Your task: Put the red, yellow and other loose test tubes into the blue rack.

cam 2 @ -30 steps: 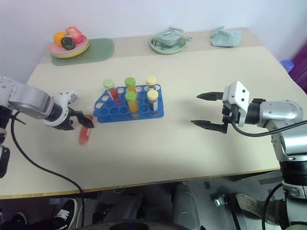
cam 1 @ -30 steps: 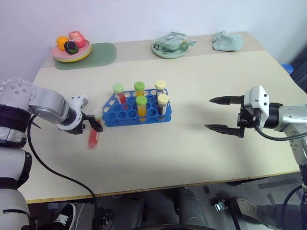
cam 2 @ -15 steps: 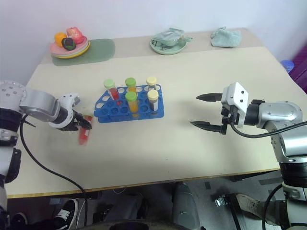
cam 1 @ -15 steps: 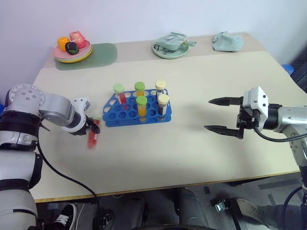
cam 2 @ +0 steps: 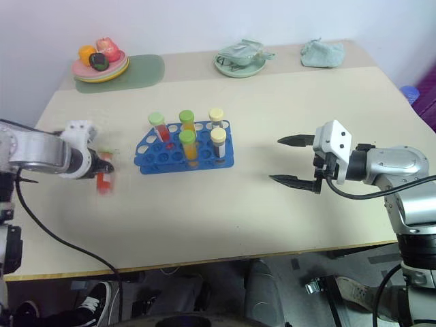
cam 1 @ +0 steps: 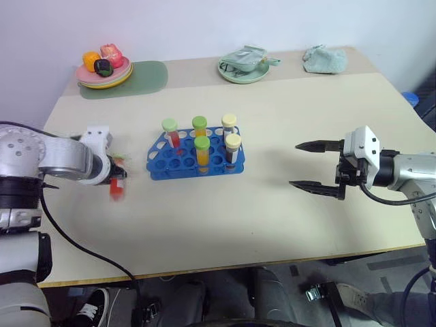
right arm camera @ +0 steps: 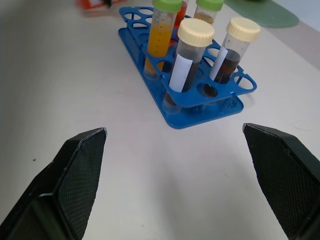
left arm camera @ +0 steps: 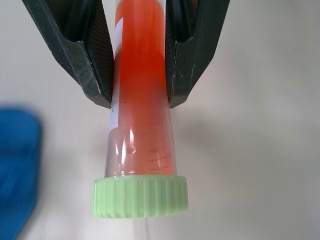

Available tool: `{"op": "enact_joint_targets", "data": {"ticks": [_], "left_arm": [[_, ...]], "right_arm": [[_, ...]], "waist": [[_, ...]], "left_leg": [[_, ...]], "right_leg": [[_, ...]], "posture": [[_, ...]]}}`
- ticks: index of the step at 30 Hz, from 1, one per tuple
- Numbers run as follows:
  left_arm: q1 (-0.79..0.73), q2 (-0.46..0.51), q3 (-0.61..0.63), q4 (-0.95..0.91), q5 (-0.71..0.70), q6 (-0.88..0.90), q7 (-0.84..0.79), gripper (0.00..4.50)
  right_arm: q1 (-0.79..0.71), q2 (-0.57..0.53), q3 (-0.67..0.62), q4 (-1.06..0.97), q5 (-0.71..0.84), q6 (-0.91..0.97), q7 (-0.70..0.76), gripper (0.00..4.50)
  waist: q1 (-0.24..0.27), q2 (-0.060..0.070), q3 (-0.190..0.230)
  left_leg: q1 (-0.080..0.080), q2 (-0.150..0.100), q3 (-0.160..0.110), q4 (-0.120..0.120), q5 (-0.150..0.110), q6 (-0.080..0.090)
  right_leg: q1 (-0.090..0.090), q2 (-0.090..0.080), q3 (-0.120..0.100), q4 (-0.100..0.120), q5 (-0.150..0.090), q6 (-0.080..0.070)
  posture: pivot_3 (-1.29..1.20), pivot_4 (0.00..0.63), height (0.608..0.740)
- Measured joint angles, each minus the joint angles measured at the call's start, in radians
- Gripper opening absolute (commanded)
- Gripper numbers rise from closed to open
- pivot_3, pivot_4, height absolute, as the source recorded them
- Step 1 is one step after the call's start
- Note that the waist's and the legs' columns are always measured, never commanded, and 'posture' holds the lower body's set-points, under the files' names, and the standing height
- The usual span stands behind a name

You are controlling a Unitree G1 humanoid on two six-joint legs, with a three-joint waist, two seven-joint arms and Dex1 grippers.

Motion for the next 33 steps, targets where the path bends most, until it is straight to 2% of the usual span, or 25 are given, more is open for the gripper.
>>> {"op": "enact_joint_targets", "data": {"ticks": [4, 9, 12, 15, 19, 21, 26, 33], "left_arm": [[0.124, 0.001, 0.1, -0.244, 0.123, -0.142, -0.109, 0.79], [0.288, -0.028, 0.149, -0.476, 0.367, -0.479, -0.5, 0.79], [0.381, -0.054, 0.133, -0.528, 0.544, -0.69, -0.712, 0.79], [0.436, -0.089, 0.105, -0.566, 0.659, -0.857, -0.904, 0.79], [0.476, -0.168, 0.054, -0.519, 0.853, -1.133, -1.113, 0.79], [0.476, -0.241, 0.015, -0.467, 0.946, -1.262, -1.164, 0.79], [0.477, -0.349, -0.05, -0.366, 1.11, -1.447, -1.211, 0.79], [0.512, -0.412, -0.11, -0.286, 1.284, -1.527, -1.211, 0.79]], "right_arm": [[0.004, -0.002, -0.01, 0.006, 0.0, 0.0, 0.004, 4.5], [-0.002, -0.002, -0.018, 0.018, -0.001, -0.001, 0.007, 4.5], [-0.013, -0.002, -0.016, 0.024, -0.002, -0.003, 0.008, 4.5], [-0.022, -0.002, -0.013, 0.033, -0.002, -0.003, 0.011, 4.5], [-0.023, -0.005, -0.014, 0.039, -0.002, -0.006, 0.017, 4.5], [-0.023, -0.008, -0.015, 0.038, -0.002, -0.006, 0.017, 4.5], [-0.016, -0.011, -0.028, 0.037, -0.002, -0.004, 0.015, 4.5], [0.001, -0.031, -0.046, 0.023, 0.0, 0.003, 0.015, 4.5]], "waist": [[0.007, 0.0, 0.0], [0.016, 0.0, 0.0], [0.014, 0.0, 0.0], [0.015, 0.0, 0.0], [0.017, 0.0, 0.0], [0.017, 0.0, 0.0], [0.016, 0.0, 0.0], [0.017, 0.0, 0.0]], "left_leg": [[0.0, 0.0, 0.002, 0.0, 0.0, 0.0], [-0.001, 0.0, 0.005, 0.0, 0.0, 0.0], [-0.001, 0.001, 0.005, 0.0, 0.0, 0.0], [-0.002, 0.001, 0.005, 0.0, 0.0, 0.001], [-0.002, 0.002, 0.006, 0.0, 0.0, 0.001], [-0.002, 0.002, 0.006, 0.001, -0.001, 0.001], [-0.002, 0.002, 0.006, 0.001, -0.001, 0.002], [-0.002, 0.002, 0.006, 0.001, -0.001, 0.002]], "right_leg": [[0.0, 0.0, 0.0, 0.0, 0.0, 0.0], [0.001, 0.0, 0.0, -0.001, 0.0, 0.0], [0.001, 0.0, 0.0, -0.001, 0.0, 0.0], [0.001, 0.0, 0.0, -0.002, 0.0, 0.0], [0.001, 0.0, 0.0, -0.003, 0.001, -0.001], [0.002, 0.0, -0.001, -0.003, 0.001, -0.001], [0.001, 0.0, -0.001, -0.003, 0.001, -0.001], [0.001, 0.0, -0.001, -0.003, 0.001, -0.001]], "posture": [[0.0, 0.15, 0.74], [0.0, 0.15, 0.74], [0.0, 0.15, 0.74], [0.0, 0.15, 0.74], [0.0, 0.15, 0.74], [0.0, 0.15, 0.74], [0.0, 0.15, 0.74], [0.0, 0.15, 0.74]]}}
